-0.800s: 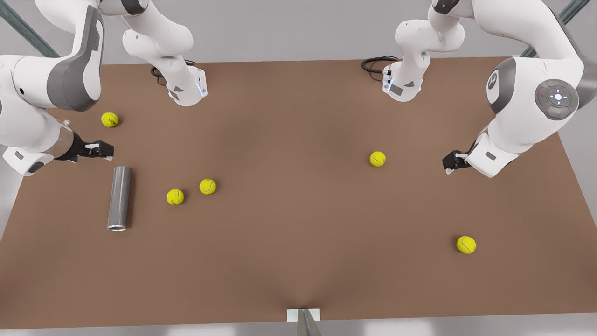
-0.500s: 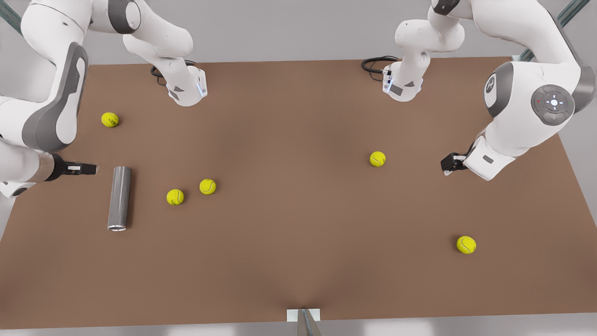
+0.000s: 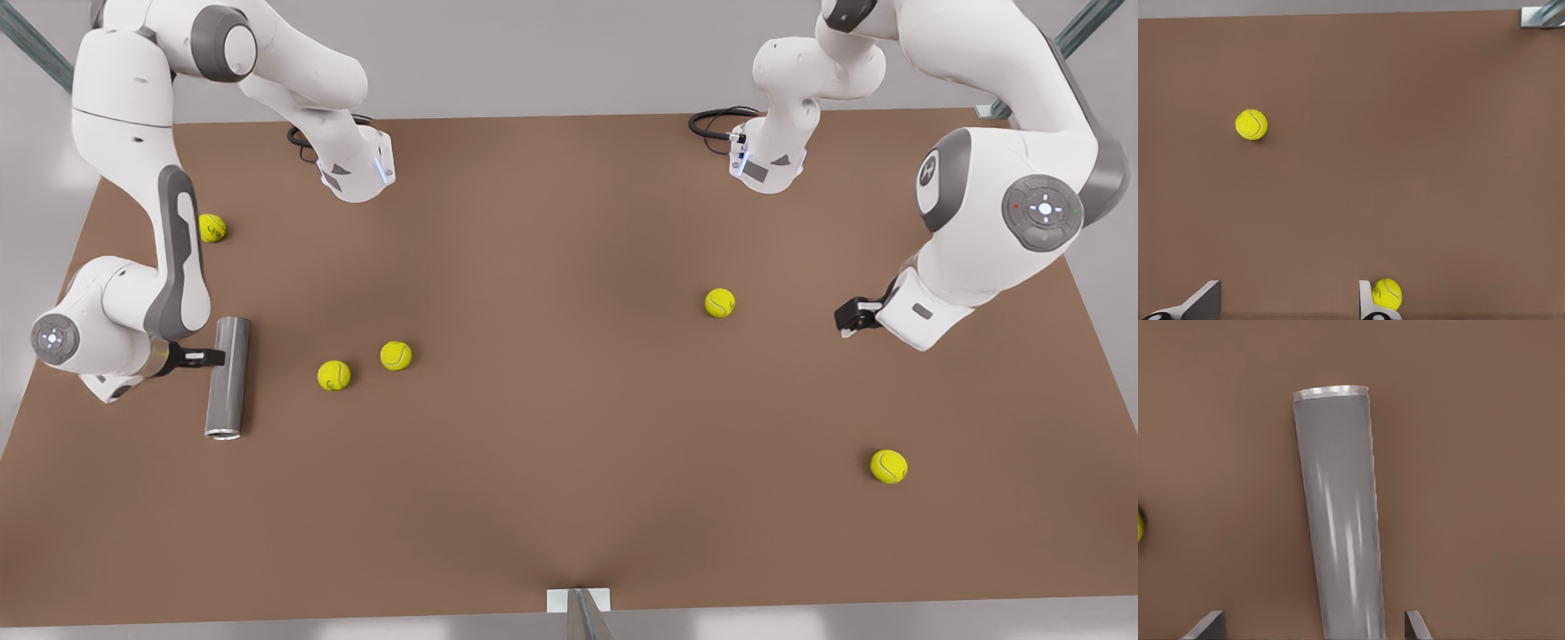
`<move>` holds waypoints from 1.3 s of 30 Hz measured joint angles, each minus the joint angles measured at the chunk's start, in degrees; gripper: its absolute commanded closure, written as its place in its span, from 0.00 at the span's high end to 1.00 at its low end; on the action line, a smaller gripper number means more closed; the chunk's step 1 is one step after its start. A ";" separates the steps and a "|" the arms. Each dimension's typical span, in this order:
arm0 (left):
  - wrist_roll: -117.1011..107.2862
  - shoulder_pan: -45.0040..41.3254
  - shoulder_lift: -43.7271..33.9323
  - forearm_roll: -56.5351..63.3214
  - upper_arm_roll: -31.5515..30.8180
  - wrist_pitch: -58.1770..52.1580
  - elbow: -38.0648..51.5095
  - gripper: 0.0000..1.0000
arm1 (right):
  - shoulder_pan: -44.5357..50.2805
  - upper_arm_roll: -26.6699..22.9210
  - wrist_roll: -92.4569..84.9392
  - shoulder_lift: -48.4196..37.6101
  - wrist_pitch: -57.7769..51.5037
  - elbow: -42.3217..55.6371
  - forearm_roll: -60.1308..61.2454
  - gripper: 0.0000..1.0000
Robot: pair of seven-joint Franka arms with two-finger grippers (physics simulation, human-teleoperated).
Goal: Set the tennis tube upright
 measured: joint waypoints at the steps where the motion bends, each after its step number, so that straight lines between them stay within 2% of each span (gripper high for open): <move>1: -0.05 -0.04 0.01 0.00 -0.06 0.00 0.00 1.00 | -0.06 -0.11 -0.71 -0.52 2.95 -2.68 0.25 1.00; 5: -0.26 -0.15 0.02 0.00 -0.20 -0.03 -0.07 1.00 | -0.04 -1.29 -3.19 -0.43 14.68 -10.02 0.83 1.00; 13: -0.61 -0.19 0.49 0.00 -0.22 -0.11 -0.01 1.00 | -0.88 -2.63 -6.67 3.06 25.97 -11.51 1.54 1.00; 25: -0.97 -0.22 0.87 0.08 -0.22 -0.41 -0.01 1.00 | -0.57 -2.55 -9.63 3.43 23.24 -10.98 7.56 1.00; 39: -1.18 -0.14 1.42 0.08 -0.22 -0.36 0.00 1.00 | -0.33 -2.64 -12.22 9.74 21.33 -8.20 8.86 1.00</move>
